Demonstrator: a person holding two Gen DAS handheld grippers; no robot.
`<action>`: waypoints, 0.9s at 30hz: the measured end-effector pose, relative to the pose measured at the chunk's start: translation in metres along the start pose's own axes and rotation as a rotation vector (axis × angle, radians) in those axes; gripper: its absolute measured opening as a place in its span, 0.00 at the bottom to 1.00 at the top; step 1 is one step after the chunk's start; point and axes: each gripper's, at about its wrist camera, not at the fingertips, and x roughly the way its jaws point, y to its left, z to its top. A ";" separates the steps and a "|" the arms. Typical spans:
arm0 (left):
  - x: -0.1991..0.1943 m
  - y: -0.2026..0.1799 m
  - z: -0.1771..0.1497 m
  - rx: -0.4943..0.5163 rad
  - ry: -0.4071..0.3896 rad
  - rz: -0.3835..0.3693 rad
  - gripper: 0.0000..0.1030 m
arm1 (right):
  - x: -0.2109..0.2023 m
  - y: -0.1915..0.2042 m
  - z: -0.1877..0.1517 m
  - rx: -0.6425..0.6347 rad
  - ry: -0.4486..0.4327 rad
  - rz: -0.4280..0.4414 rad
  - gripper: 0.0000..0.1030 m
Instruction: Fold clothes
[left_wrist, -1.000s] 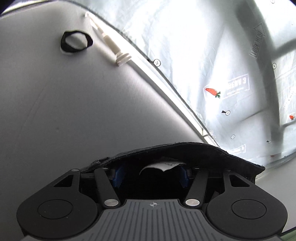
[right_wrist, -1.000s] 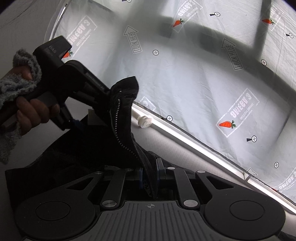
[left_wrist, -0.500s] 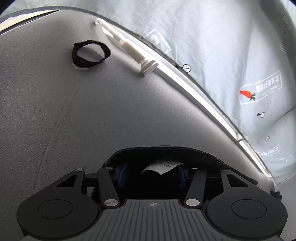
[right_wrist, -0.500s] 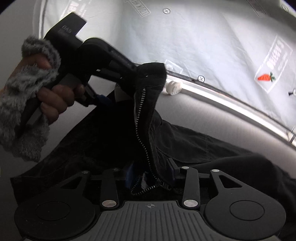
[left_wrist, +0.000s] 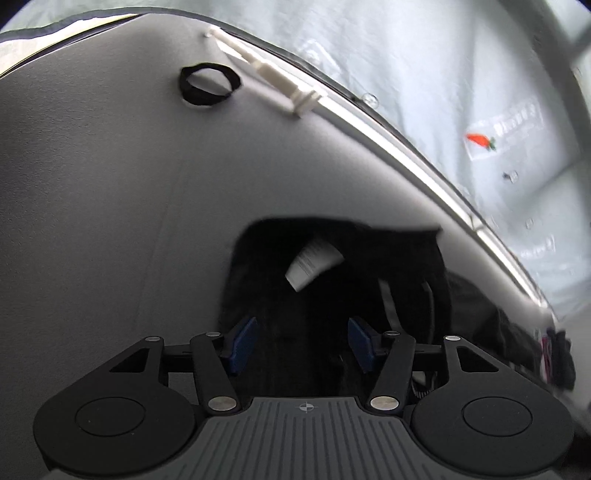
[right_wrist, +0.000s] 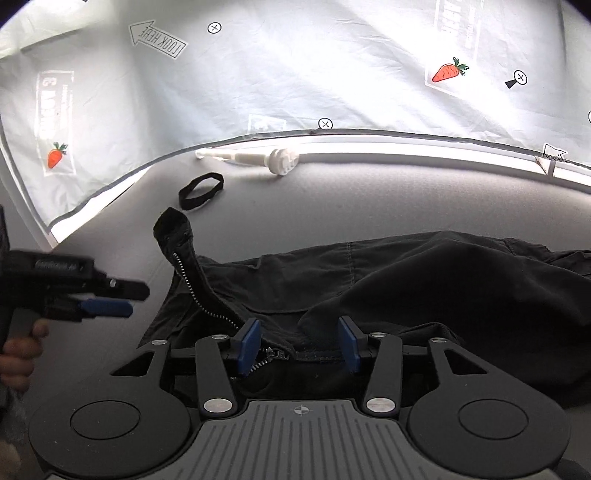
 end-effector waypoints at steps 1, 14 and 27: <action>0.004 -0.006 -0.008 0.022 0.024 0.005 0.58 | 0.004 0.000 0.001 0.004 0.007 0.001 0.59; 0.004 -0.006 -0.034 -0.042 0.095 -0.149 0.25 | 0.004 -0.003 0.005 -0.003 0.039 -0.008 0.60; -0.052 -0.056 -0.046 -0.146 0.050 0.074 0.15 | -0.013 -0.005 0.000 -0.006 0.027 -0.029 0.61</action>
